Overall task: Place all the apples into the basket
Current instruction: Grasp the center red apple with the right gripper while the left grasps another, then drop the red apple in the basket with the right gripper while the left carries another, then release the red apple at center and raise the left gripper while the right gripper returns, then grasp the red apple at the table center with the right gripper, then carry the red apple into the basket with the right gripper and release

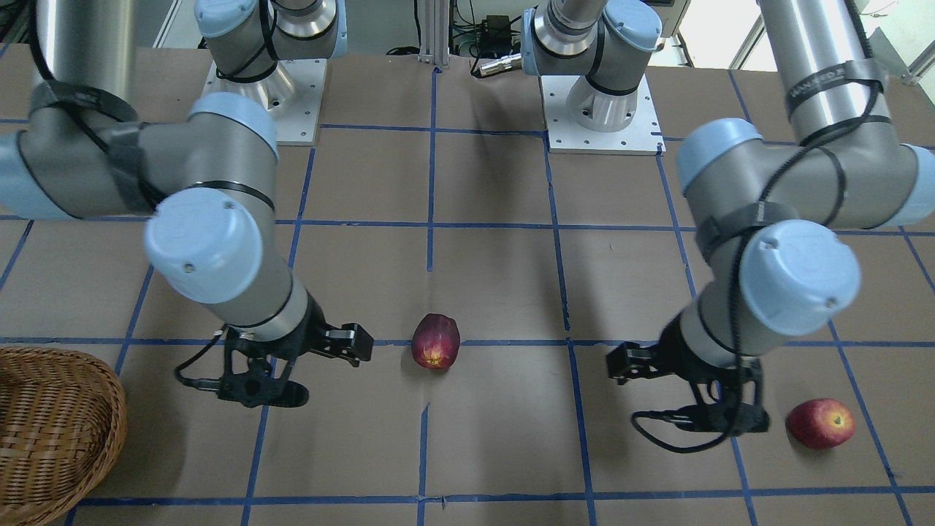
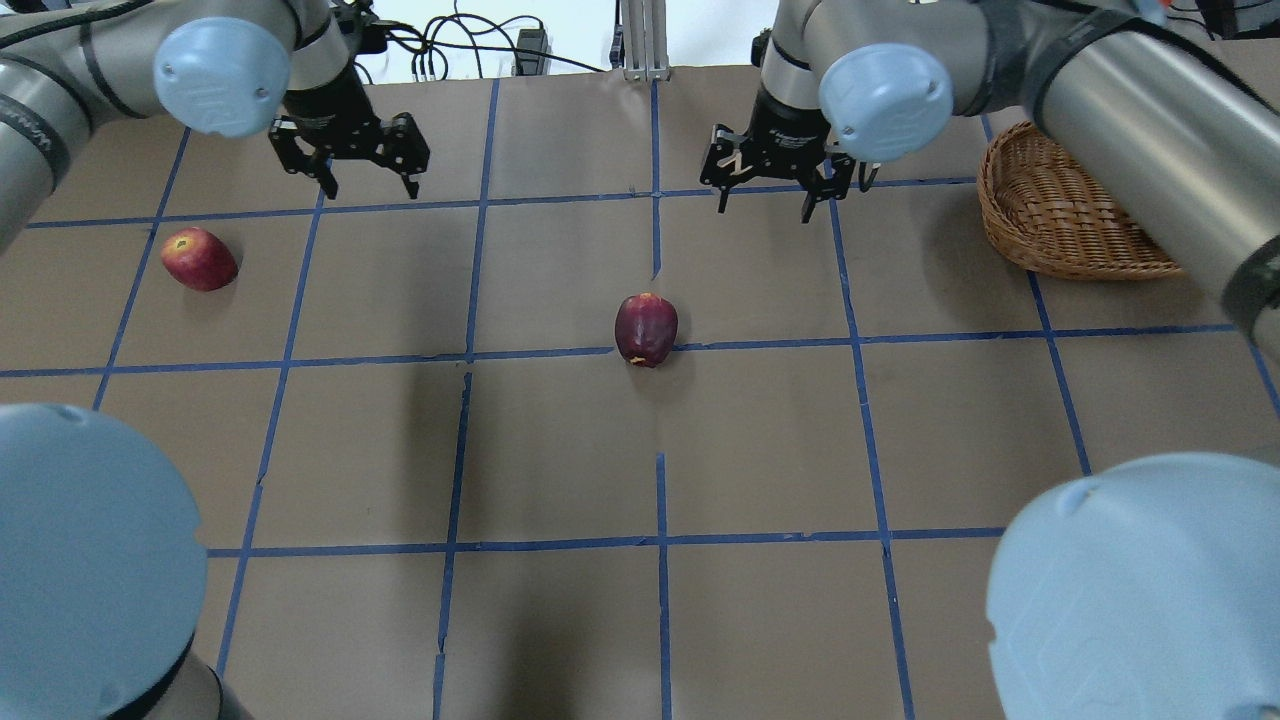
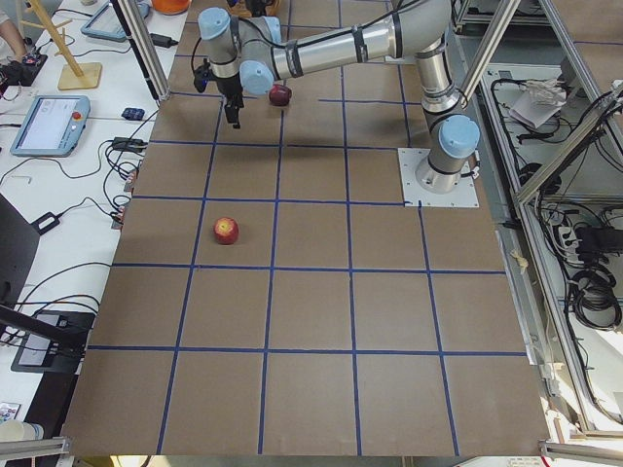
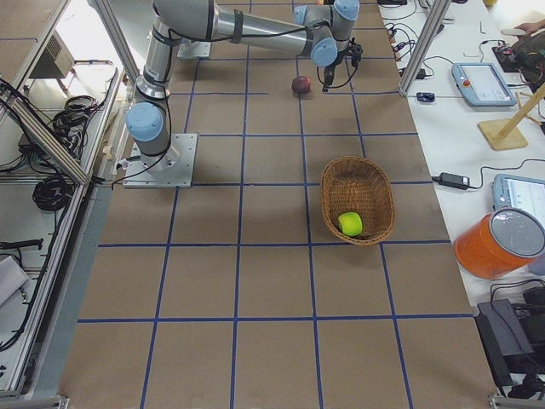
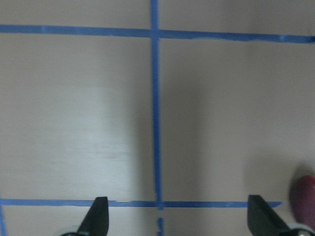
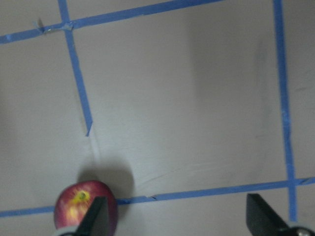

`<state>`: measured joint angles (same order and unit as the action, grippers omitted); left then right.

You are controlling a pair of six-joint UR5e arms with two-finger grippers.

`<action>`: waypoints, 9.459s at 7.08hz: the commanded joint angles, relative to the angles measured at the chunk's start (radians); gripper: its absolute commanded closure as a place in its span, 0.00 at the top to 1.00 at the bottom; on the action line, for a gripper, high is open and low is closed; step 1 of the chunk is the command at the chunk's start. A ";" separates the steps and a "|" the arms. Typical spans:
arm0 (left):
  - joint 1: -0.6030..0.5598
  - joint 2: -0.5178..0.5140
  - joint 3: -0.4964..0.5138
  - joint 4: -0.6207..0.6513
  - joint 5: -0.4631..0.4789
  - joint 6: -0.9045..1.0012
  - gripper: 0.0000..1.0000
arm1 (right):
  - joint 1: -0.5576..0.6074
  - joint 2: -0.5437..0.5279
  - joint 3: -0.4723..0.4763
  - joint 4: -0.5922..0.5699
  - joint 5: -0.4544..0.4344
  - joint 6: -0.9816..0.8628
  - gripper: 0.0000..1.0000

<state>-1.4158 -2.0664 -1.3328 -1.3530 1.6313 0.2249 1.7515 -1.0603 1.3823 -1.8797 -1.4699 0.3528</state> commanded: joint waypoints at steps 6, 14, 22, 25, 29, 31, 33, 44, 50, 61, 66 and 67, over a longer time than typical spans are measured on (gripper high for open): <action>0.336 -0.222 -0.005 0.285 -0.065 0.528 1.00 | 0.177 0.134 0.014 -0.105 0.005 0.224 1.00; 0.290 -0.181 0.012 0.111 -0.016 0.443 0.00 | 0.151 0.103 0.072 -0.115 0.005 0.204 0.00; -0.475 0.025 -0.379 0.406 -0.179 -0.696 0.00 | -0.533 -0.079 -0.036 0.191 -0.139 -0.647 0.00; -0.483 0.023 -0.399 0.448 -0.177 -0.696 0.99 | -0.653 0.058 -0.045 -0.024 -0.171 -0.861 0.00; -0.382 0.260 -0.295 -0.019 -0.090 -0.640 1.00 | -0.662 0.111 -0.051 -0.096 -0.155 -0.851 0.54; -0.295 0.400 -0.284 -0.208 -0.051 -0.446 1.00 | -0.658 0.105 -0.054 -0.122 -0.155 -0.850 1.00; -0.270 0.526 -0.267 -0.278 -0.056 -0.440 1.00 | -0.612 0.054 -0.063 -0.081 -0.159 -0.839 1.00; -0.166 0.585 -0.286 -0.209 -0.065 -0.231 1.00 | 0.135 0.089 -0.049 0.087 0.063 0.040 1.00; -0.163 0.585 -0.287 -0.212 -0.056 -0.231 1.00 | 0.166 0.161 -0.039 0.085 0.086 0.051 1.00; -0.163 0.583 -0.287 -0.209 -0.062 -0.233 1.00 | -0.180 -0.033 -0.046 0.134 -0.108 -0.057 0.00; -0.164 0.583 -0.287 -0.210 -0.060 -0.233 1.00 | -0.588 -0.010 -0.042 0.096 -0.181 -0.662 0.00; -0.163 0.583 -0.287 -0.210 -0.062 -0.234 1.00 | -0.630 0.003 -0.042 0.084 -0.178 -0.745 0.00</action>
<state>-1.5784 -1.4833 -1.6199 -1.5630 1.5701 -0.0080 1.1820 -1.0725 1.3398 -1.7778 -1.6455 -0.2856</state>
